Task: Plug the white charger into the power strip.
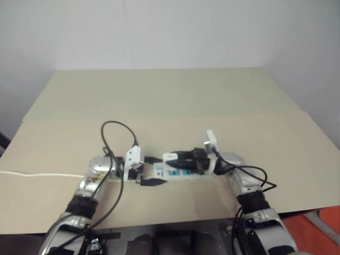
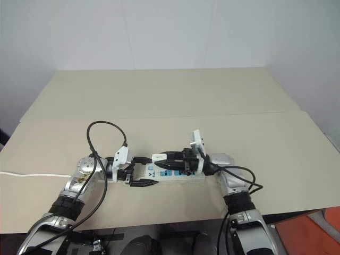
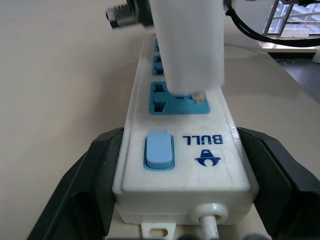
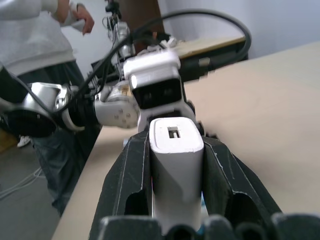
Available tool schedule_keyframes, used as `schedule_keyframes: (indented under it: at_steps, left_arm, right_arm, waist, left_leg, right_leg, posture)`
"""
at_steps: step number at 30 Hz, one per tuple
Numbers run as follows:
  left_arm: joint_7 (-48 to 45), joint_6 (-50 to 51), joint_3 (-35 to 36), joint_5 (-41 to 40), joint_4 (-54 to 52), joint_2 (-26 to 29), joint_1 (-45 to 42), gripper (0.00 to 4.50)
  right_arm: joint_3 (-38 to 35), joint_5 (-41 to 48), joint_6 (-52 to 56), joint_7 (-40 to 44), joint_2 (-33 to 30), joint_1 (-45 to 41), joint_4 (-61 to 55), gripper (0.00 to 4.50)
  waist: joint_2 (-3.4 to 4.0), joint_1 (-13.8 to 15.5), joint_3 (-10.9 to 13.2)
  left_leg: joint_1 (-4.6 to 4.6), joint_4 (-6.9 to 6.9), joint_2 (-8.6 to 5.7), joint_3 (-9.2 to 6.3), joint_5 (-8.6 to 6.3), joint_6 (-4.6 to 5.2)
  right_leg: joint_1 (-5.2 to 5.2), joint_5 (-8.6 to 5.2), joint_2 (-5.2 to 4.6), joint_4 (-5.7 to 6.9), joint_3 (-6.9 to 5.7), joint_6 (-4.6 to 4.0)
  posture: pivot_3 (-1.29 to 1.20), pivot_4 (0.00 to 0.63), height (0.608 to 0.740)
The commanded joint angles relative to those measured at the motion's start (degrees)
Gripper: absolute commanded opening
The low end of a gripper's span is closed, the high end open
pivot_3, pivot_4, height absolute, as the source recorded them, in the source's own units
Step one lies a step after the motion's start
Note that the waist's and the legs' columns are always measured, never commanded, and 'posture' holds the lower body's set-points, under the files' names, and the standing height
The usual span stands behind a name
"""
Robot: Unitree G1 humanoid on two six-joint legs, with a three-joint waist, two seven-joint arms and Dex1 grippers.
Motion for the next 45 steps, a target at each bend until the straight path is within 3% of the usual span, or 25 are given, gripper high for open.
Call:
schedule_keyframes:
  at_steps: [1,34,45]
  left_arm:
    - [0.5,1.6,-0.9,1.8,0.5,1.2,1.6,3.26]
    - [1.2,3.9,-0.2,0.6,-2.8,2.0,3.7,3.26]
    - [1.2,3.9,-0.4,0.6,-3.1,2.1,3.6,3.26]
  right_arm:
    - [-0.8,-0.2,-3.4,0.9,0.6,-2.5,2.4,1.17]
    - [-3.4,-2.1,-18.9,6.0,1.5,-3.0,17.3,1.17]
    - [-0.2,-7.1,-22.7,9.5,1.1,-5.9,25.8,1.17]
  waist:
    - [0.00,-0.1,0.0]
    - [0.03,-0.4,-0.1]
    - [0.04,-0.4,-0.3]
  left_leg:
    - [0.01,-0.01,0.00,0.00,0.00,-0.01]
    - [0.35,-0.31,0.12,0.09,0.07,-0.16]
    - [0.60,-0.36,0.20,0.08,0.06,-0.19]
  right_leg:
    - [0.00,0.00,0.00,0.00,0.01,0.00]
    - [0.10,-0.08,0.06,0.02,0.09,-0.15]
    - [0.16,-0.09,0.06,0.01,0.12,-0.18]
  posture:
    - [0.00,0.150,0.740]
    - [0.00,0.150,0.740]
    - [0.00,0.150,0.740]
